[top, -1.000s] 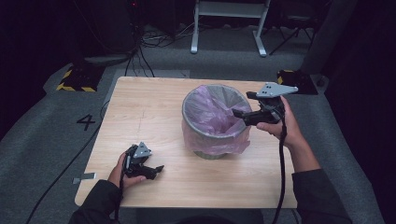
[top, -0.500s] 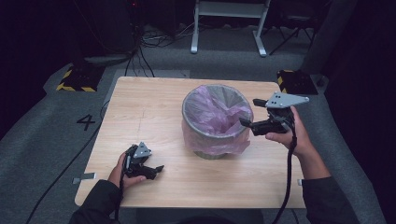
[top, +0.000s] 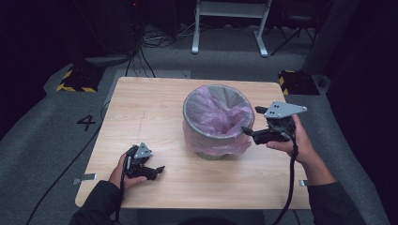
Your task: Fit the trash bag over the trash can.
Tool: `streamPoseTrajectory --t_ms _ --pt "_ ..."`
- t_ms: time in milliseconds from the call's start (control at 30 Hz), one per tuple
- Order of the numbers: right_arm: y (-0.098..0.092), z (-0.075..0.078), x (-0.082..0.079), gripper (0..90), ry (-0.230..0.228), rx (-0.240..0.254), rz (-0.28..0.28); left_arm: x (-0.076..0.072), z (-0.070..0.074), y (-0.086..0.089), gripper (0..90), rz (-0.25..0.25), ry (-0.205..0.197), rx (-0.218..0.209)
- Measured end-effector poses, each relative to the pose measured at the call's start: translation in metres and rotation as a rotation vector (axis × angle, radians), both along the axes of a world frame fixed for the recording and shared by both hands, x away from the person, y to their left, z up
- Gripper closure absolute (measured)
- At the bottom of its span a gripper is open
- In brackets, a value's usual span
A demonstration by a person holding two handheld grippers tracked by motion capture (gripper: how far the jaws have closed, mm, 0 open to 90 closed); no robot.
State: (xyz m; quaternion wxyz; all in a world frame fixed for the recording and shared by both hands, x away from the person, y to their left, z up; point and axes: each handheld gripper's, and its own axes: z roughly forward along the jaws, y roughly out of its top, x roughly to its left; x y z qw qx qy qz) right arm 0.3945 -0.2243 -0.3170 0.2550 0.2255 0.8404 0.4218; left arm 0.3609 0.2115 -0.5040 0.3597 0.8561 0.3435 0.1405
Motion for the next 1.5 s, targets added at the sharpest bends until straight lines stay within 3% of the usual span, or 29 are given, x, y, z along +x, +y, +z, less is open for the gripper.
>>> streamPoseTrajectory --t_ms 433,667,1500 --pt "-0.005 -0.012 -0.008 17.5 0.017 -0.011 0.023 0.0 0.0 0.0 14.9 0.0 0.0 0.0" --pt "-0.009 -0.026 -0.009 17.6 0.033 -0.015 0.023 0.0 0.0 0.0 15.0 0.0 0.0 0.0" --pt "-0.02 -0.07 -0.014 17.6 0.112 -0.103 -0.001 0.0 0.0 0.0 15.0 -0.001 -0.001 0.001"
